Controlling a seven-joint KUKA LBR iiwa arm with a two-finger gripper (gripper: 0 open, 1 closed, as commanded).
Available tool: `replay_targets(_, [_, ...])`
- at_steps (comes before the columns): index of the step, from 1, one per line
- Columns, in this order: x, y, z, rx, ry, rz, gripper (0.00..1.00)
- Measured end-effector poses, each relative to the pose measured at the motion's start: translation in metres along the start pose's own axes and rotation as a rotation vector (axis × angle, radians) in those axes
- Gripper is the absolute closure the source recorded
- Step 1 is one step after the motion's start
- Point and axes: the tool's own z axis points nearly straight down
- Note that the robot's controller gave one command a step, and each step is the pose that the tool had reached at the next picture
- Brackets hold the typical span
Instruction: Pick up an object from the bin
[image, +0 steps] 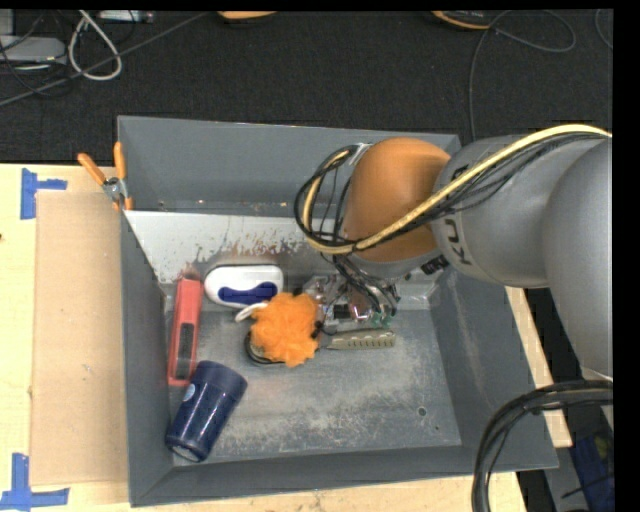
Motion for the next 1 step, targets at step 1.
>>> replay_targets(1, [0.0019, 0.0018, -0.0589, 0.0, 0.006, -0.01, 1.0])
